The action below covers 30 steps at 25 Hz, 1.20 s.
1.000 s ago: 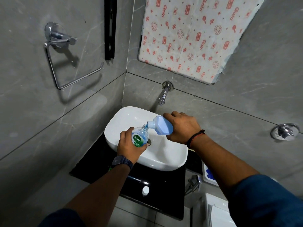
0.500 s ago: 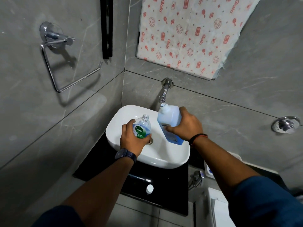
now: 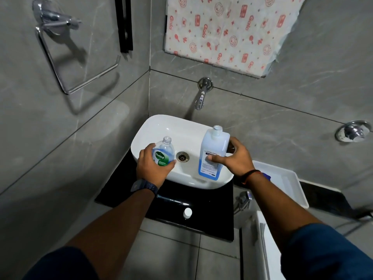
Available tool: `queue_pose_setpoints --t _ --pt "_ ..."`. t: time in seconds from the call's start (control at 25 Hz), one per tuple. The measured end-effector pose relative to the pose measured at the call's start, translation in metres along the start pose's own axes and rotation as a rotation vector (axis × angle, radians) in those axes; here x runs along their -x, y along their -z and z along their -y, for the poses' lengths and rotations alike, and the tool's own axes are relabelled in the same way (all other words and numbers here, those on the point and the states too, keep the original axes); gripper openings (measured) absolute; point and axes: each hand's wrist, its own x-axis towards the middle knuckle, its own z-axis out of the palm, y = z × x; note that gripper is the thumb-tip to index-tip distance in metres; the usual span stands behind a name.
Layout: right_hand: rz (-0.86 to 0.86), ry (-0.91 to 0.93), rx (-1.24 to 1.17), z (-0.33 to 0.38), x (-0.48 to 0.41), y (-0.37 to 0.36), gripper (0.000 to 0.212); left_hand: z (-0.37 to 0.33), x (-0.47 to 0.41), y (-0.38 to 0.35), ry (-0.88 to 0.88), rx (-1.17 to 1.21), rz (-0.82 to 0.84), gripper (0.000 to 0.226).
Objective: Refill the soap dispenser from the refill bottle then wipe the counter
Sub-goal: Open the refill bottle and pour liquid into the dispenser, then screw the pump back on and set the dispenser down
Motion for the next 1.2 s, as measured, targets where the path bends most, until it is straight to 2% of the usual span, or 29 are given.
queue_pose_setpoints --t 0.24,0.4,0.68,0.84,0.92,0.96,1.04,1.12,1.2 --pt "0.17 -0.058 -0.003 -0.058 0.044 0.005 0.075 0.02 0.042 0.02 0.018 -0.078 -0.111 0.065" --pt "0.227 -0.112 -0.048 -0.113 0.074 -0.007 0.073 0.055 0.052 0.029 0.068 -0.108 -0.093 0.069" --pt "0.179 -0.169 -0.169 -0.18 0.083 -0.042 0.073 0.136 0.028 0.038 0.073 -0.17 -0.1 0.066" --pt "0.165 -0.163 -0.186 -0.188 0.078 -0.053 0.073 0.175 0.023 0.035 0.079 -0.202 -0.095 0.071" --pt "0.168 -0.145 -0.172 -0.184 0.08 -0.055 0.08 0.187 0.027 0.033 0.088 -0.228 -0.092 0.076" --pt "0.128 -0.118 -0.103 -0.18 0.083 -0.055 0.088 0.19 0.028 0.033 0.097 -0.207 -0.088 0.078" --pt "-0.134 -0.045 0.235 -0.169 0.091 -0.059 0.093 0.195 0.027 0.033 0.094 -0.166 -0.08 0.078" --pt "-0.444 0.146 0.499 -0.154 0.103 -0.074 0.077 0.196 0.026 0.034 0.082 -0.157 -0.048 0.075" --pt "-0.458 0.376 0.449 -0.128 0.107 -0.108 0.061 0.194 0.027 0.037 0.085 -0.161 -0.049 0.071"
